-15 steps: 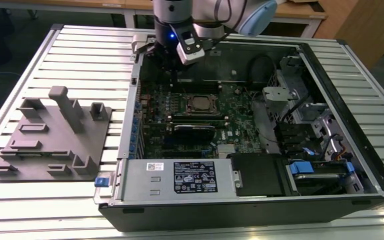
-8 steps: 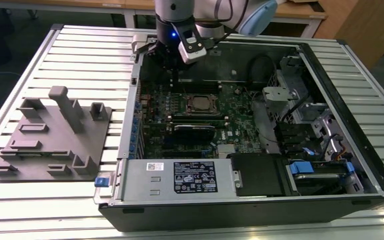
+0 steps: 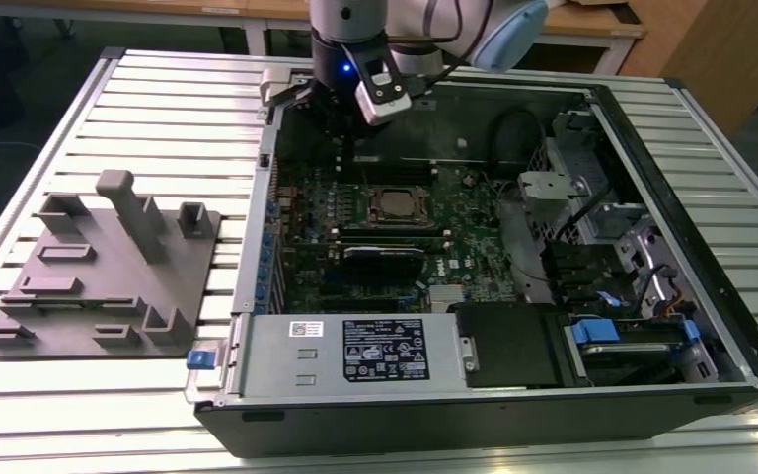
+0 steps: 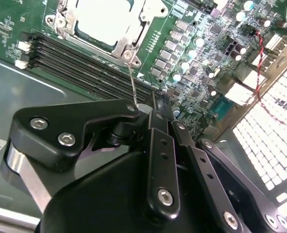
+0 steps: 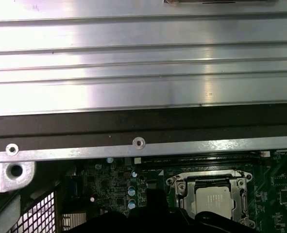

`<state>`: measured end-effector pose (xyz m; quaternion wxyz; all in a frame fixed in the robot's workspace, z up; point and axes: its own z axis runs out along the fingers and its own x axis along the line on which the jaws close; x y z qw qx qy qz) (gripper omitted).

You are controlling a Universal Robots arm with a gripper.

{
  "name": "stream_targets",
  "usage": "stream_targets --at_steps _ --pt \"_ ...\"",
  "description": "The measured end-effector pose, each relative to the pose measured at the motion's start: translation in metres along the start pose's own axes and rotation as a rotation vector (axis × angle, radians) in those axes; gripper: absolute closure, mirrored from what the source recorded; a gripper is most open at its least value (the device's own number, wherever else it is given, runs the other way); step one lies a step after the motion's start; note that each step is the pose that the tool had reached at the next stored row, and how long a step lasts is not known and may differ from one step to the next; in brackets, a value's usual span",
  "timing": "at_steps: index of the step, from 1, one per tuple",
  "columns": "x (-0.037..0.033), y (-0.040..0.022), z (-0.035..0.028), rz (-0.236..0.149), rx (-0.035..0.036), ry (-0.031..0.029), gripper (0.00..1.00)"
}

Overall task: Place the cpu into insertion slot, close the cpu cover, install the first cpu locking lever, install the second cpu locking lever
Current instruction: 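Install the first cpu locking lever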

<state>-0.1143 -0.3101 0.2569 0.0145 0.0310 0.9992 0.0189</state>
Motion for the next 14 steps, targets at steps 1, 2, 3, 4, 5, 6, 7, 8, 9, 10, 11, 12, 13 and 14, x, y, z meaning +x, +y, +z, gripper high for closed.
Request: stream_targets --at_steps 1,2,3,4,5,6,7,8,9,10,11,12,13,14 --pt "-0.0007 0.0002 0.0000 0.000 0.0000 0.0000 0.89" --pt "-0.0014 0.0004 0.0001 0.000 0.0000 0.0000 0.89" --pt "-0.0021 0.0006 0.0001 0.000 0.0000 0.0000 0.89" --pt "-0.0030 0.0008 0.0001 0.000 0.0000 0.0000 0.89" --pt "-0.0042 0.0010 0.0002 0.000 0.0000 -0.0001 0.89" --pt "-0.0045 0.0010 0.0001 0.000 0.0001 0.0001 0.89" --pt "-0.0047 0.0010 0.0001 0.000 0.0000 0.0000 0.89" --pt "-0.0048 0.0010 0.0002 0.000 -0.0001 -0.0001 0.89" --pt "-0.0050 0.0010 0.0002 0.000 0.0000 0.0000 0.89" --pt "-0.0050 0.0010 0.0002 0.000 0.0000 0.0000 0.89" --pt "-0.0051 0.0010 0.0002 0.000 -0.0001 0.0000 0.89" --pt "-0.0052 0.0010 0.0002 0.000 -0.0004 -0.0001 0.89" --pt "-0.0055 0.0011 0.0002 0.000 -0.0005 0.0000 0.89" --pt "-0.0060 0.0011 0.0002 0.000 -0.0004 0.0001 0.89"
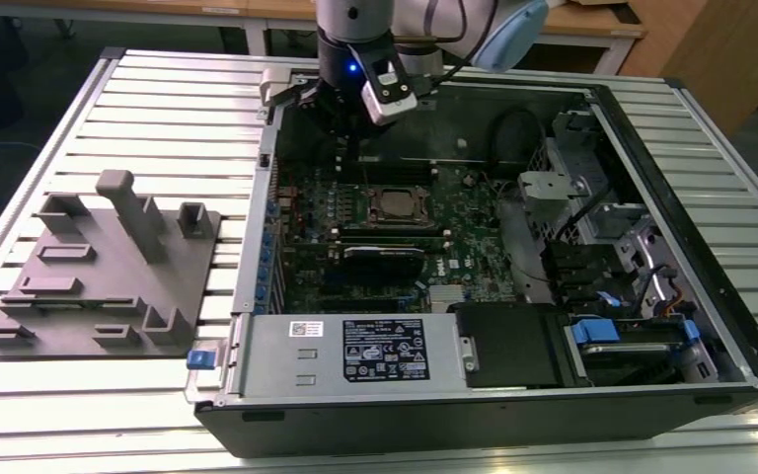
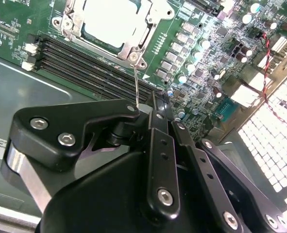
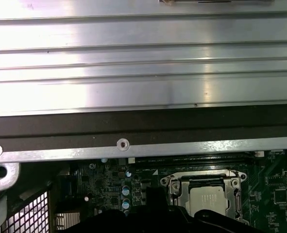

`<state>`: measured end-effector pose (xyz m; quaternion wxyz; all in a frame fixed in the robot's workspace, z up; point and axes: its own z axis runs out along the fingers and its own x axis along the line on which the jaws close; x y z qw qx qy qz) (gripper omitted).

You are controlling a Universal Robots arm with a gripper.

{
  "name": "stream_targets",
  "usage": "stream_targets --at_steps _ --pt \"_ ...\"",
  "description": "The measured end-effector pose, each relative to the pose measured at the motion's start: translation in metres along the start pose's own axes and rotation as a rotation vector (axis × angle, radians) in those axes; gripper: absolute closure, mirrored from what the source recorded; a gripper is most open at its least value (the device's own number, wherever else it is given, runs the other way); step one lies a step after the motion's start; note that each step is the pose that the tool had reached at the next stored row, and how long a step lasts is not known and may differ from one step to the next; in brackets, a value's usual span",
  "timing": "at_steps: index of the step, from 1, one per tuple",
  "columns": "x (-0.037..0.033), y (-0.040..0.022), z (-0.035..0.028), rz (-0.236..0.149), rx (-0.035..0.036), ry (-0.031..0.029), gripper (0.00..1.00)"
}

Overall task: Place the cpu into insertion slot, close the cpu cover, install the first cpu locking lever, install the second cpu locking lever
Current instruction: 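Install the first cpu locking lever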

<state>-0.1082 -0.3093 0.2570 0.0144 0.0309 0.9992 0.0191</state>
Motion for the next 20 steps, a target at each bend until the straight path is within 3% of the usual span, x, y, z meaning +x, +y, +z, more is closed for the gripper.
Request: stream_targets --at_steps 20 --pt "-0.0110 0.0007 0.0004 0.000 -0.0001 0.0004 0.89"
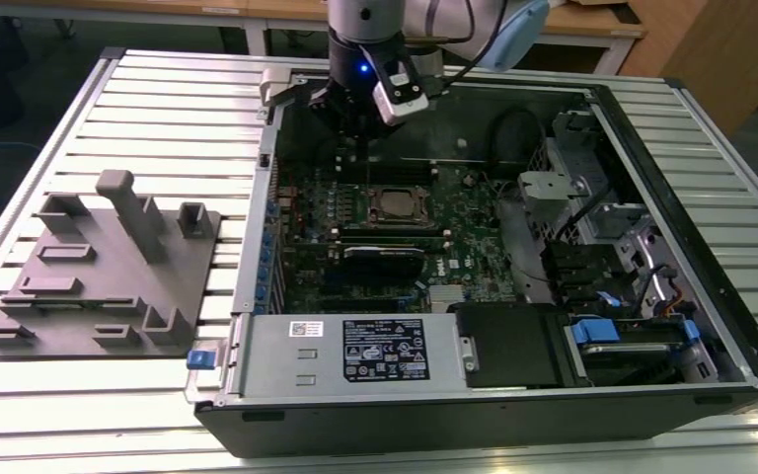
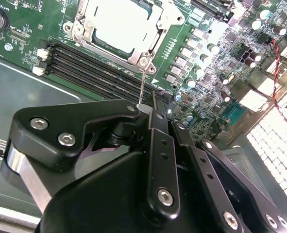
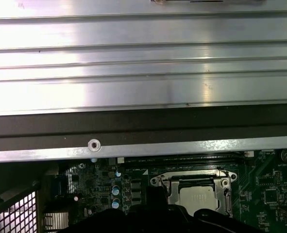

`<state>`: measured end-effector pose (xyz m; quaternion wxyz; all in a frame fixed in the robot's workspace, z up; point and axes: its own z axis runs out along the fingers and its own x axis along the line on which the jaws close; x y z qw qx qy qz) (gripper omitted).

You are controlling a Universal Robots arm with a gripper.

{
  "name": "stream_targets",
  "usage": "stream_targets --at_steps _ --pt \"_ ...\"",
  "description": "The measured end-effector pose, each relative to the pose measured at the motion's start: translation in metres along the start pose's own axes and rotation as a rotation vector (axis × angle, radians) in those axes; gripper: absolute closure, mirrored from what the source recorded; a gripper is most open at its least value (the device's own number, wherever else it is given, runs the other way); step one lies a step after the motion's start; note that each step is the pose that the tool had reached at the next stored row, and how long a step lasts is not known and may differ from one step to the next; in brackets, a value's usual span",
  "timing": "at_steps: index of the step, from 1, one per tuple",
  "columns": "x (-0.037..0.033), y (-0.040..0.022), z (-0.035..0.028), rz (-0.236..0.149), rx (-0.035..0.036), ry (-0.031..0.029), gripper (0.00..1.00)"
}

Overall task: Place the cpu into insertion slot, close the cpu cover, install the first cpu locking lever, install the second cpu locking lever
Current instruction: 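Install the first cpu locking lever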

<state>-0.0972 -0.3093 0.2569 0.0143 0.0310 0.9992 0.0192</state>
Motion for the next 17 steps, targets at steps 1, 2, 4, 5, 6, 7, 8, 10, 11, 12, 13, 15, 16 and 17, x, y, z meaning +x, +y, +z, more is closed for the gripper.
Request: stream_targets --at_steps 1,2,4,5,6,7,8,10,11,12,13,15,16,17 --pt "-0.0004 0.0000 0.0000 0.000 0.0000 0.0001 0.89" --pt "-0.0009 0.0001 0.0000 0.000 0.0000 0.0001 0.89" --pt "-0.0018 0.0001 0.0000 0.000 0.0001 0.0003 0.89" --pt "-0.0023 0.0001 0.0001 0.000 0.0000 0.0003 0.89" --pt "-0.0029 0.0002 0.0001 0.000 0.0001 0.0005 0.89" --pt "-0.0034 0.0002 0.0001 0.000 0.0000 0.0005 0.89" --pt "-0.0039 0.0002 0.0001 0.000 0.0000 0.0006 0.89" --pt "-0.0051 0.0003 0.0001 0.000 0.0001 0.0010 0.89" --pt "-0.0057 0.0003 0.0002 0.000 0.0001 0.0011 0.89" --pt "-0.0062 0.0004 0.0002 0.000 0.0001 0.0012 0.89" --pt "-0.0069 0.0004 0.0002 0.000 0.0001 0.0013 0.89" --pt "-0.0079 0.0005 0.0002 0.000 0.0001 0.0015 0.89" --pt "-0.0082 0.0005 0.0002 0.000 0.0001 0.0015 0.89" --pt "-0.0082 0.0005 0.0003 0.000 0.0000 0.0015 0.89"
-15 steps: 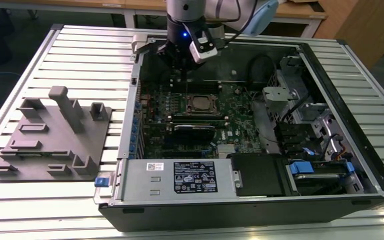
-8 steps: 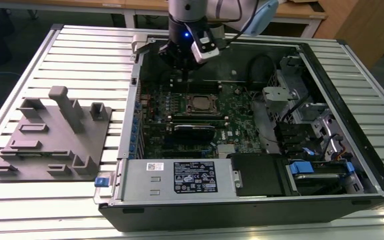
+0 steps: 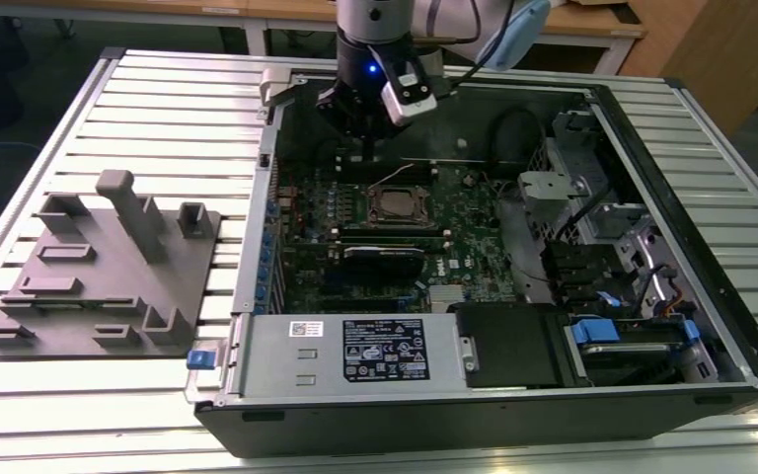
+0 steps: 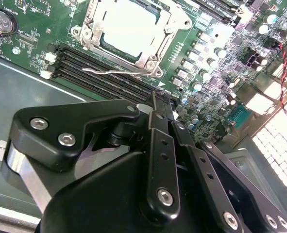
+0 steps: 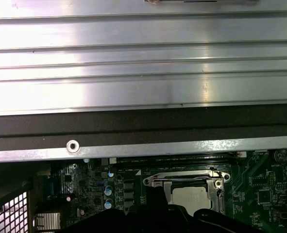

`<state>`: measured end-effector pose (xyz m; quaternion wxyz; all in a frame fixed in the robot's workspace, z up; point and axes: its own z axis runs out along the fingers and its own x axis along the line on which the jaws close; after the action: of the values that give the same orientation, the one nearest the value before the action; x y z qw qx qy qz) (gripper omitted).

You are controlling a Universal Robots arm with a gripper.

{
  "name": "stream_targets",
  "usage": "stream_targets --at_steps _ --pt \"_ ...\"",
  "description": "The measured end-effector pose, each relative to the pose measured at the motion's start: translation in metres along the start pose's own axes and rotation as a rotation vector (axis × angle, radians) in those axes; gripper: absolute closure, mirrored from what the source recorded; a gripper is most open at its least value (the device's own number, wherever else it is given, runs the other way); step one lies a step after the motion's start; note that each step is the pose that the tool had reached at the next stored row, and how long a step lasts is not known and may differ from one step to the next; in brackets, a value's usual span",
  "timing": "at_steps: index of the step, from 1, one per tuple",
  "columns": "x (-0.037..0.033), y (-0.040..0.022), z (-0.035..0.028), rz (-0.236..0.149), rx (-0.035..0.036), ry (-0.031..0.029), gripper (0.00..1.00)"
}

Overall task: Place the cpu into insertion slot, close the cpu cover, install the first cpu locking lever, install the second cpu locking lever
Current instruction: 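Install the first cpu locking lever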

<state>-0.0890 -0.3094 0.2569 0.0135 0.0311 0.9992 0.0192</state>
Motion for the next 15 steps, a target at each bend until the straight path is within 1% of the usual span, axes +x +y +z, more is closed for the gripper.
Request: stream_targets --at_steps 12,13,14,15 --pt "-0.0006 0.0001 0.0000 0.000 0.0000 0.0001 0.89" --pt "-0.0007 0.0001 0.0000 0.000 -0.0005 0.0000 0.89" --pt "-0.0007 0.0001 0.0000 0.000 -0.0025 0.0003 0.89" --pt "-0.0007 0.0000 0.0002 0.000 -0.0062 0.0005 0.89"
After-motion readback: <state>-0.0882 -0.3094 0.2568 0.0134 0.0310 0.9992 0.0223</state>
